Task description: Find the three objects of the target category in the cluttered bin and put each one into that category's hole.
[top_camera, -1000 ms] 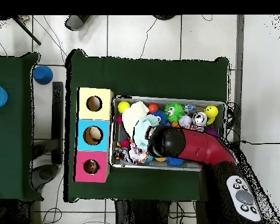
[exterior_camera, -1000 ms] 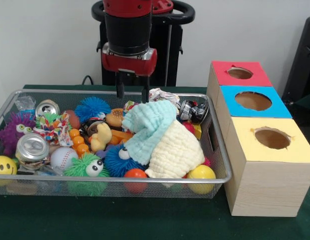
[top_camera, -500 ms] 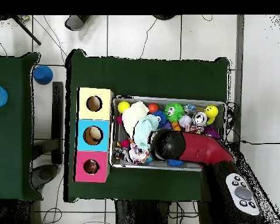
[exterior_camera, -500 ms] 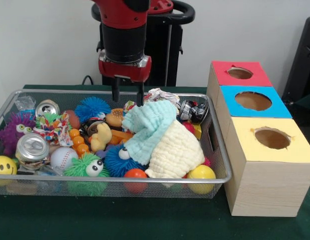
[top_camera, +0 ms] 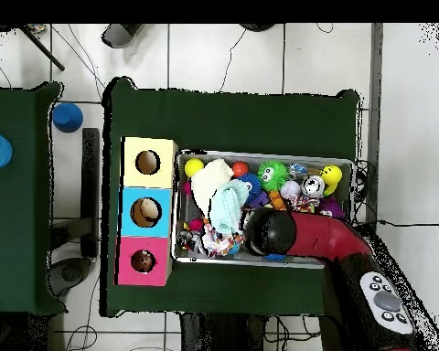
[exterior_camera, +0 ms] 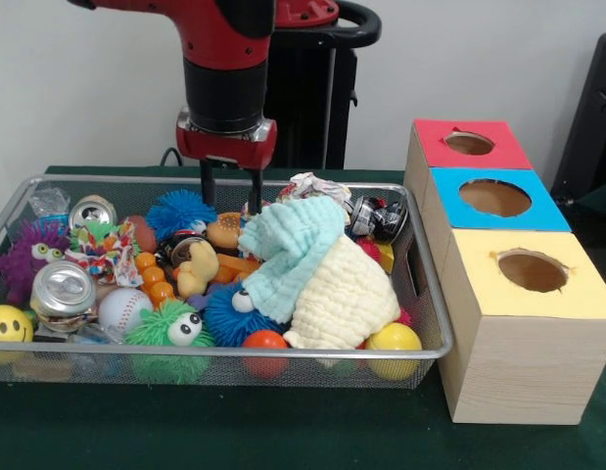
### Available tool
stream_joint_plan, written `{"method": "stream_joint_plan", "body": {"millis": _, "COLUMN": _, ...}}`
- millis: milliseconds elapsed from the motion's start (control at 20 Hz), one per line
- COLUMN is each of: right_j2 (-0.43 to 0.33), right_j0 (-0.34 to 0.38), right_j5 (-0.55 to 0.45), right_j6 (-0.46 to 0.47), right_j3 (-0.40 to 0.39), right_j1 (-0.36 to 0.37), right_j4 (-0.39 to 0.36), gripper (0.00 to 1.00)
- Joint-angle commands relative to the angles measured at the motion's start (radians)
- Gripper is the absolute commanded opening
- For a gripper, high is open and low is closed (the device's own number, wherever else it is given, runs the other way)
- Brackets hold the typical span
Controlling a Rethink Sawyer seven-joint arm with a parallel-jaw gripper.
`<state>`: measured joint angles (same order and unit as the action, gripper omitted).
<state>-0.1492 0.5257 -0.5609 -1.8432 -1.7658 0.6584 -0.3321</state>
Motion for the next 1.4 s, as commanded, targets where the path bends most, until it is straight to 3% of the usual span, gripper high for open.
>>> {"method": "stream_joint_plan", "body": {"millis": 50, "right_j2": -0.091, "right_j0": 0.038, "right_j5": 0.081, "right_j6": 0.118, "right_j3": 0.066, "right_j1": -0.067, "right_j4": -0.117, "gripper": 1.00}}
{"method": "stream_joint_plan", "body": {"millis": 950, "right_j2": -0.071, "right_j0": 0.005, "right_j5": 0.167, "right_j6": 0.011, "right_j3": 0.109, "right_j1": -0.133, "right_j4": -0.210, "gripper": 1.00}}
{"method": "stream_joint_plan", "body": {"millis": 1400, "right_j2": -0.066, "right_j0": 0.018, "right_j5": 0.225, "right_j6": 0.010, "right_j3": 0.120, "right_j1": -0.167, "right_j4": -0.235, "gripper": 1.00}}
